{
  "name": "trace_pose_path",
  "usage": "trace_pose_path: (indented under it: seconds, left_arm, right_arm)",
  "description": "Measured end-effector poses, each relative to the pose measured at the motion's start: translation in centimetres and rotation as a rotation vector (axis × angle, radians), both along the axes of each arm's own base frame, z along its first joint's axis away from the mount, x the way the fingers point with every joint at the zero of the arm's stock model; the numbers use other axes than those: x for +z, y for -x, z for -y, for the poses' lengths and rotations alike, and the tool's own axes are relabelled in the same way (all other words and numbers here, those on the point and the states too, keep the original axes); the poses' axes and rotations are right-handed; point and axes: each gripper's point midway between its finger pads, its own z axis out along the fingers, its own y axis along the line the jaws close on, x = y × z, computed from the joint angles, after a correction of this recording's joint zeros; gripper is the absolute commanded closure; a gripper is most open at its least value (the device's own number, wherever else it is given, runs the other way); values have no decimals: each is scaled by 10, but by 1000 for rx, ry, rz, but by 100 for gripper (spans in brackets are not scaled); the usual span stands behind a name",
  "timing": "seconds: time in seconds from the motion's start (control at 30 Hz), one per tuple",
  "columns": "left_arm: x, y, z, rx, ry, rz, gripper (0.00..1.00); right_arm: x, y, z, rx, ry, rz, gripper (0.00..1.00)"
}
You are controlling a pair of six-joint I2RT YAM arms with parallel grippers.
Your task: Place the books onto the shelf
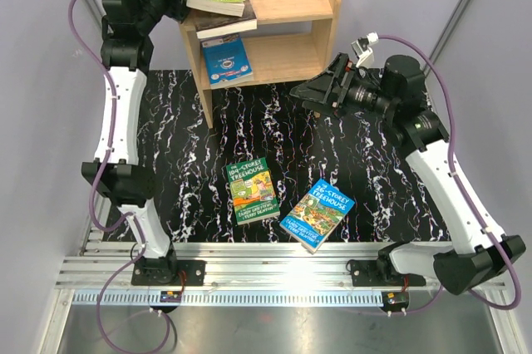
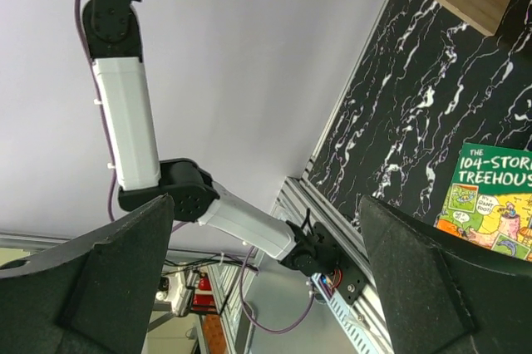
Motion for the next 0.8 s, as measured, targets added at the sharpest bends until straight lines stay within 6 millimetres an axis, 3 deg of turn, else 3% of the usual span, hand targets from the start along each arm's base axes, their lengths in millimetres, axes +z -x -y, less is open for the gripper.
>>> trace_pose_path:
  seconds: [0.27, 0.43, 0.7, 0.8]
  left_arm:
    - [-1, 3, -17, -13, 17, -23, 1]
    - [-3, 17, -23, -22, 6, -65, 1]
    - [-30, 38, -7, -118, -65, -172, 1]
    - [-31, 42, -3, -143, -97, -178, 1]
  right_arm:
    - [-20, -13, -8, 14, 10, -53, 0]
    - [-25, -19, -10, 14, -1, -64, 0]
    - [-37, -34, -20, 26, -28, -109, 0]
    - [-40, -37, -21, 29, -36, -128, 0]
